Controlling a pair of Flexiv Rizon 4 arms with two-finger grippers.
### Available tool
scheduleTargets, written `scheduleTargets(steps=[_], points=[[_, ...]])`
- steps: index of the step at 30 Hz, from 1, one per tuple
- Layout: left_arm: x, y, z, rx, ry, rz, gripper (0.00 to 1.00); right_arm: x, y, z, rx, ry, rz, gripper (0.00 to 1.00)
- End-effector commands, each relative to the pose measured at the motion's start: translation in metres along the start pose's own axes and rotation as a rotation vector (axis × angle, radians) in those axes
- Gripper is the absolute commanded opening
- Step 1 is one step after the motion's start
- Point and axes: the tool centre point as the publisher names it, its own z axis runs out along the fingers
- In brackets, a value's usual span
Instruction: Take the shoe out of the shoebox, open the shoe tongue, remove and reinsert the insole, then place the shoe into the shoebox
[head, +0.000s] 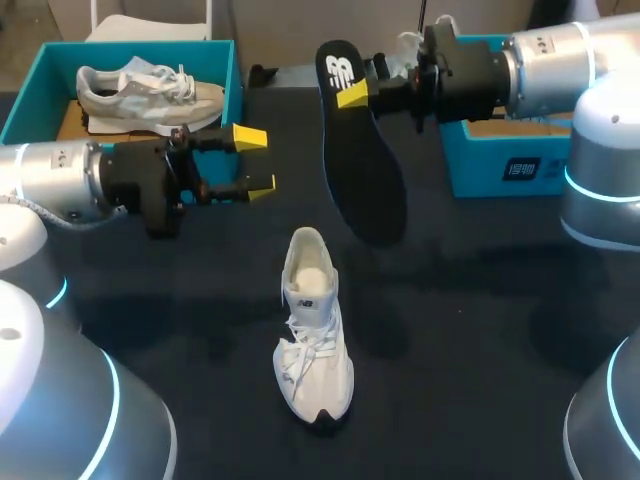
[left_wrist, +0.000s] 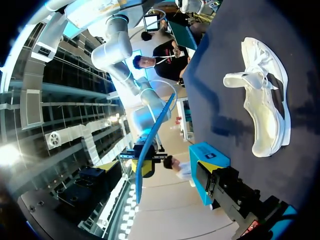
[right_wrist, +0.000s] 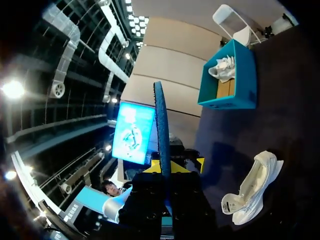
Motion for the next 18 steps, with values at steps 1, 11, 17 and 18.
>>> scheduleTargets(steps=[1, 11, 17, 18], points=[[0.001, 0.0, 0.001, -0.002, -0.001, 0.002, 1.0, 0.0, 0.0, 0.001, 0.001, -0.003, 0.002, 0.0], [0.001, 0.0, 0.001, -0.002, -0.001, 0.002, 1.0, -0.018, 0.019, 0.021, -0.06, 0.051, 0.169, 0.0], [0.001, 0.0, 0.001, -0.002, -0.001, 0.002, 1.0, -0.031, 0.024, 0.022, -0.108, 0.024, 0.284, 0.0], [0.001, 0.0, 0.001, -0.002, -0.001, 0.002, 1.0, -0.033, 0.024, 0.022, -0.115, 0.03, 0.3, 0.0]])
